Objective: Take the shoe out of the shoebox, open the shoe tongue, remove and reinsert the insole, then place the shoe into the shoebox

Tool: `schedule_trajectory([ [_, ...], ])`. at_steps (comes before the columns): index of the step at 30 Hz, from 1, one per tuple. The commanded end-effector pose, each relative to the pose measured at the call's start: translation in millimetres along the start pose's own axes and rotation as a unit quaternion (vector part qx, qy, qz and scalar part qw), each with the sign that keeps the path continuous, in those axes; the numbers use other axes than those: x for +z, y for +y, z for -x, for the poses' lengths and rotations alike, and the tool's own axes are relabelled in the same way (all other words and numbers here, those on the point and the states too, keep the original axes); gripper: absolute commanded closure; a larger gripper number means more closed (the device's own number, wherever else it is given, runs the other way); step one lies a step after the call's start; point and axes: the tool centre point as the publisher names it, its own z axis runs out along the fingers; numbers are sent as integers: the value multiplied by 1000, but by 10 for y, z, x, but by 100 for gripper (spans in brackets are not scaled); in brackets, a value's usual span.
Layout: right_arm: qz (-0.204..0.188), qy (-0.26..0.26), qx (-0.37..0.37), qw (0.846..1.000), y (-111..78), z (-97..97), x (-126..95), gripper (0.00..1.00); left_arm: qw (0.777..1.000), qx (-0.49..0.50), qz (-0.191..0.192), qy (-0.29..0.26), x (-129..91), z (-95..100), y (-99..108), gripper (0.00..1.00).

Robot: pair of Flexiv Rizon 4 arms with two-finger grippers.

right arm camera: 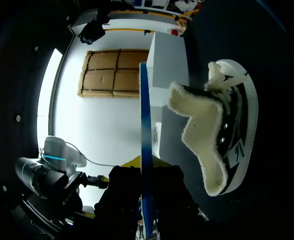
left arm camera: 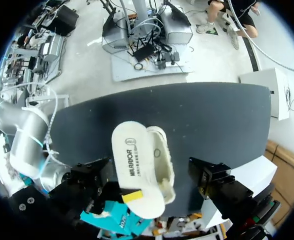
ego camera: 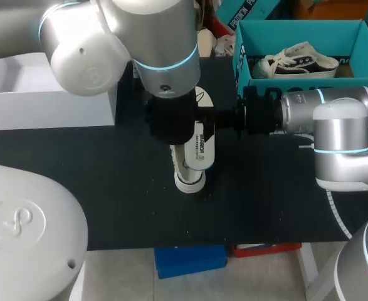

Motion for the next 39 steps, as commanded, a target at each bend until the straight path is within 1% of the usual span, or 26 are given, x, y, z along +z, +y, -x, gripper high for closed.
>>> schedule_trajectory([
  [1, 2, -1, 0, 1000, -5, -1, 15, 100, 1000, -10, -10, 14, 83, 99, 85, 0],
  [10, 2, -1, 0, 1000, -5, -1, 15, 100, 1000, -13, -19, 10, 79, 211, 186, 0],
  [14, 2, -1, 0, 1000, -5, -1, 15, 100, 1000, -15, -25, 10, 74, 246, 266, 0],
  [17, 2, -1, 0, 1000, -5, -1, 15, 100, 1000, -10, -21, 13, 70, 270, 347, 0],
  [22, 2, -1, 0, 1000, -5, -1, 15, 100, 1000, -12, -22, 15, 62, 269, 564, 0],
  [30, 2, -1, 0, 1000, -5, -1, 15, 100, 1000, -18, -18, 14, 78, 246, 977, 0],
  [39, 2, -1, 0, 1000, -5, -1, 15, 100, 1000, -22, -19, 12, 198, 210, 1467, 0],
])
